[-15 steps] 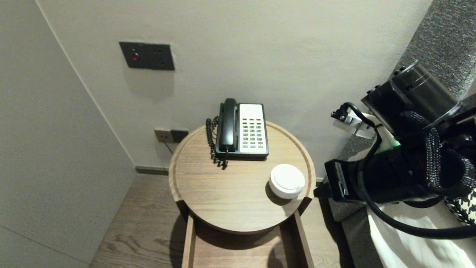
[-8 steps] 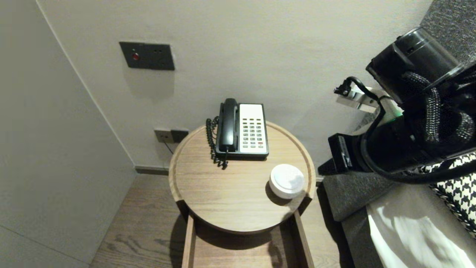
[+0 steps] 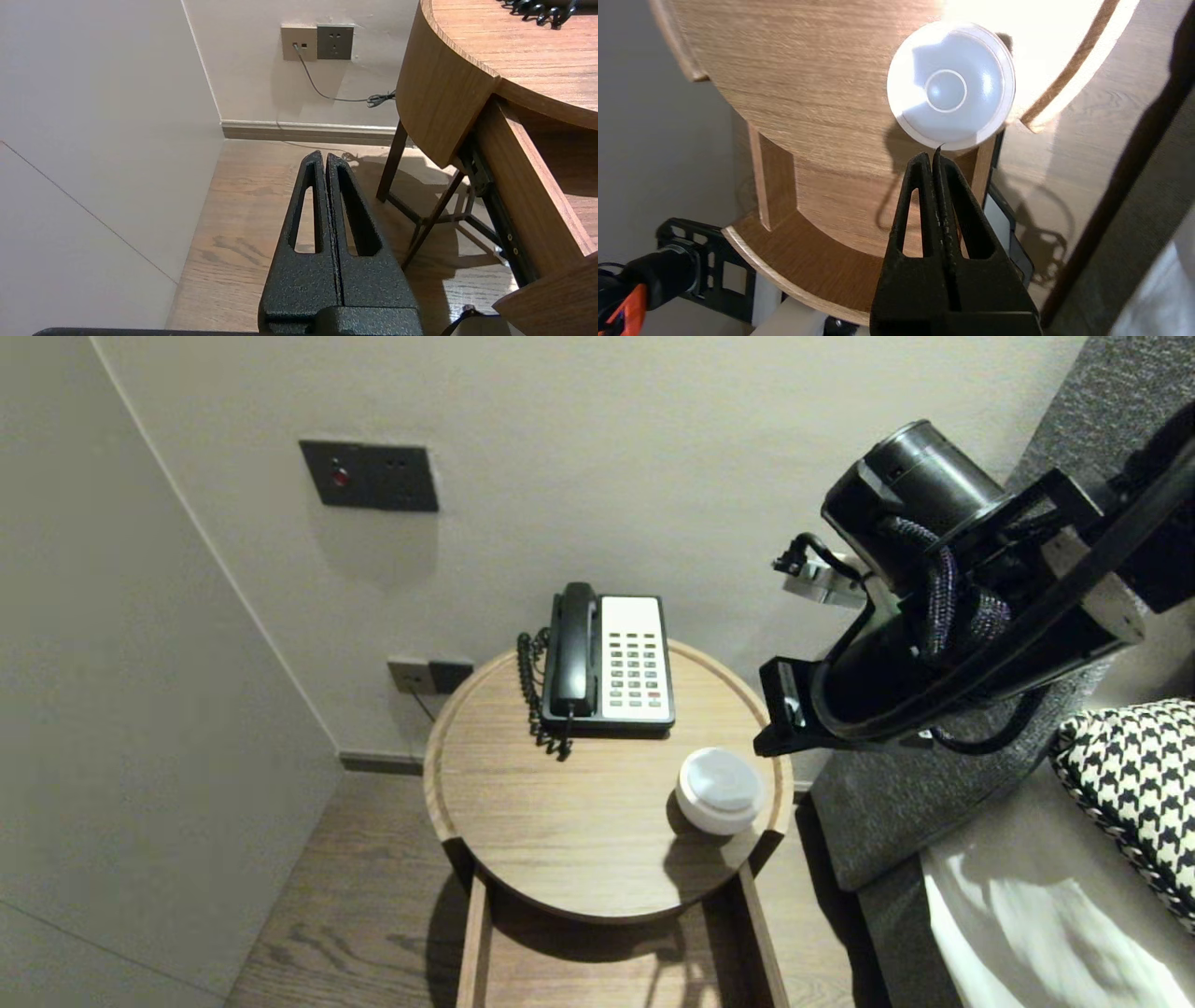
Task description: Put the remote controls on the table in the drawer one by one
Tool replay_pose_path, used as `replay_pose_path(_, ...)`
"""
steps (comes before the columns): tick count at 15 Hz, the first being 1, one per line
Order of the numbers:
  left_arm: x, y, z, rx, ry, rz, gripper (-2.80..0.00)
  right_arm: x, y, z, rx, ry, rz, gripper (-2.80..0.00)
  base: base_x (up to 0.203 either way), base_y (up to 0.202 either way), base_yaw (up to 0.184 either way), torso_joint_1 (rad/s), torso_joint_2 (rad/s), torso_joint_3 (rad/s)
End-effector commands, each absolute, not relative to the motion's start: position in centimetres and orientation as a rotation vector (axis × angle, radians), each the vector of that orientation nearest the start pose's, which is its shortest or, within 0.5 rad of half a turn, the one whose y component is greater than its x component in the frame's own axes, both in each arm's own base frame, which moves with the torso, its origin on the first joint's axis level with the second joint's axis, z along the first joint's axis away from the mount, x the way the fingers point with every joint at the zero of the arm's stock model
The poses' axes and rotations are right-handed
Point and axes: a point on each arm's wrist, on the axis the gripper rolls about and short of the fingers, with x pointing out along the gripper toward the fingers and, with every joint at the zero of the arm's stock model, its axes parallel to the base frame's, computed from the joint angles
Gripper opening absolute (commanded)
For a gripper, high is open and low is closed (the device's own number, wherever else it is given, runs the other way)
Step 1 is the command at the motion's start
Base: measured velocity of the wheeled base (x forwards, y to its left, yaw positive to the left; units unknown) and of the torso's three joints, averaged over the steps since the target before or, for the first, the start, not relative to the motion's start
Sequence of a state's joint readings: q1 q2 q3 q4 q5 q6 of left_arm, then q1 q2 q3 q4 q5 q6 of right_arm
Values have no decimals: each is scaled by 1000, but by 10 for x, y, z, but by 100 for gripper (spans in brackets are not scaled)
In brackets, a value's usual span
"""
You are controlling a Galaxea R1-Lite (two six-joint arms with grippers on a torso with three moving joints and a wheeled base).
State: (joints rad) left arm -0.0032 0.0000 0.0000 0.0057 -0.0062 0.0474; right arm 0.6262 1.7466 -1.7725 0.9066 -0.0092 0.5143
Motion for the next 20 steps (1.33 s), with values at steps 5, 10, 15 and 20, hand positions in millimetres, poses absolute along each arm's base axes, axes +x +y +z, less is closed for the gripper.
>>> replay_pose_path(5,-23,0,75,48,6,-9,-280,244,175,287,64,1005,287,0,0,0,0,0,0,0)
replay_pose_path(10,-23,0,75,48,6,-9,-280,254,183,273,37,1038,279,0,0,0,0,0,0,0)
replay_pose_path(15,-23,0,75,48,6,-9,-280,262,188,264,-9,1043,251,0,0,0,0,0,0,0)
replay_pose_path(20,-23,0,75,48,6,-9,-280,269,193,256,-19,1055,255,0,0,0,0,0,0,0)
